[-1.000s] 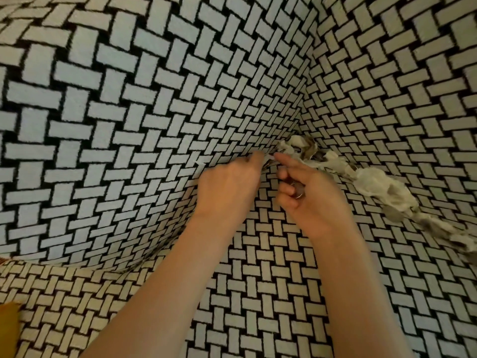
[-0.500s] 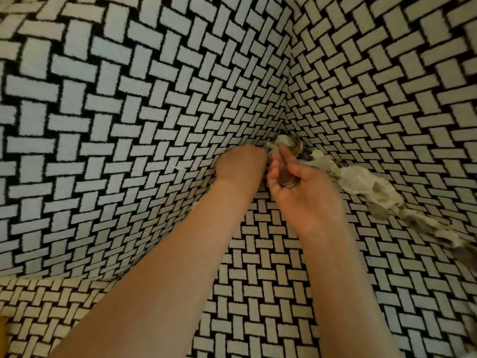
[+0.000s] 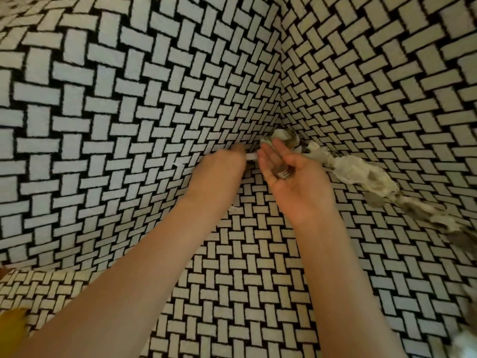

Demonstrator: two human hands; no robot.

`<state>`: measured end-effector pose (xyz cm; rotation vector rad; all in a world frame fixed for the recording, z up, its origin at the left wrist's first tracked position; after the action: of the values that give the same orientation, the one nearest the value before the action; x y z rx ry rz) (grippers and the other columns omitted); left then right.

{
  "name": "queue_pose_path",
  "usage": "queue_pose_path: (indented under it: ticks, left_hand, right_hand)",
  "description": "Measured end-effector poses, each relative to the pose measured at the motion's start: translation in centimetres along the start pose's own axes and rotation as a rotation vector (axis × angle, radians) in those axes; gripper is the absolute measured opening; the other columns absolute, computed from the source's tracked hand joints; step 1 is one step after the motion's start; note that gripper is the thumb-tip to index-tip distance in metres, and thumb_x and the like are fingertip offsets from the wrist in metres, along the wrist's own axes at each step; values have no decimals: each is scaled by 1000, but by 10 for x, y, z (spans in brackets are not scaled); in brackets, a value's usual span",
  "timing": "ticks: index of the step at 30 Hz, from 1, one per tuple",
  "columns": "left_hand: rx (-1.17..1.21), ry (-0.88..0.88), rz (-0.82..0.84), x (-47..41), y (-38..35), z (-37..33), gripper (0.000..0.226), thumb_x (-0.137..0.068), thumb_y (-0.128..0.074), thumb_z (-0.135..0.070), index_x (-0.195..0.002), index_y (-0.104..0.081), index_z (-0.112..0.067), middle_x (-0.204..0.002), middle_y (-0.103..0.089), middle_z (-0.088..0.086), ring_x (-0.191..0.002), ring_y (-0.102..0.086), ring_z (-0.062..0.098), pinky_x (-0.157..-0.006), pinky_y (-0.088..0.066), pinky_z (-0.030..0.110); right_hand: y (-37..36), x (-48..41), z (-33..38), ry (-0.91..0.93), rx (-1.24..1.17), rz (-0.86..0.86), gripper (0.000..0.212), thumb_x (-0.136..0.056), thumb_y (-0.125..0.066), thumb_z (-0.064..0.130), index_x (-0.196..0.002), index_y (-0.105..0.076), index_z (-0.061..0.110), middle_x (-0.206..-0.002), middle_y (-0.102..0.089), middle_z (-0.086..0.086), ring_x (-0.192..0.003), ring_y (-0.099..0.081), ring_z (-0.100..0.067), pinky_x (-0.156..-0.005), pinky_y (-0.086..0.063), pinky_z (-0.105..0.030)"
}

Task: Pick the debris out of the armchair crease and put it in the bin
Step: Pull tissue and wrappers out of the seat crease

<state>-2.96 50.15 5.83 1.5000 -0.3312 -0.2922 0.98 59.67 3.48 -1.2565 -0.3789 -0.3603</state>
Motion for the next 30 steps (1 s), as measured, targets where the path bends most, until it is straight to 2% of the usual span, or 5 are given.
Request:
queue_pose_path:
  ticks: [4,8,15,21,30]
  left_hand:
    - [481,76,-153,20,7,16,29,-93,-50,-35,-111,-58,-14,-78,-67,6,-69,-63,21,-67,-53,38]
    - [759,156,-152,27,13,17,19,-91,-52,-35,-97,-59,-18,-55,-57,-7,-40,-49,-2,-44,-42,19]
    - [978,300,133,39,0,21,27,-96,-46,-31,-75,-55,-17,-53,-52,-1,-28,-41,1,-32,-32,12]
    - [1410,389,167,38,4,16,25,-95,-45,-32,-76,-54,-19,-51,-53,-9,-44,-45,7,-46,-36,22]
    - [1367,287,133,47,15,18,25,-97,-42,-26,-80,-59,-19,-56,-61,-6,-35,-42,5,-41,-36,19]
  right_hand:
    - [-3,4,-5,38,25,-22,24,-94,-34,0,-100,-58,-1,-97,-62,-14,-94,-60,-20,-89,-49,-31]
    - [-4,11,-6,138,35,-102,26,-90,-35,-4,-88,-59,6,-80,-59,-7,-70,-56,-12,-64,-49,-17]
    - [-6,14,-9,3,317,18,24,-86,-32,5,-68,-45,13,-42,-31,6,-31,-21,-5,-32,-14,-13]
    - [-13,14,-14,189,1112,-59,17,-92,-43,24,-79,-53,20,-52,-40,10,-42,-35,-2,-41,-26,-18]
    - [-9,11,-35,-202,706,122,49,-95,-33,47,-61,-43,13,-48,-36,2,-37,-21,-7,-30,-14,-12]
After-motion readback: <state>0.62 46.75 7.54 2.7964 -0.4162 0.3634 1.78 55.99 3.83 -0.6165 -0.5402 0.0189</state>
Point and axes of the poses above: each hand's wrist, its own x-axis away from the middle knuckle, its own y-axis out of the back of the hand, z = x × y, the point moved 3 cm from there along -x, towards the middle knuckle
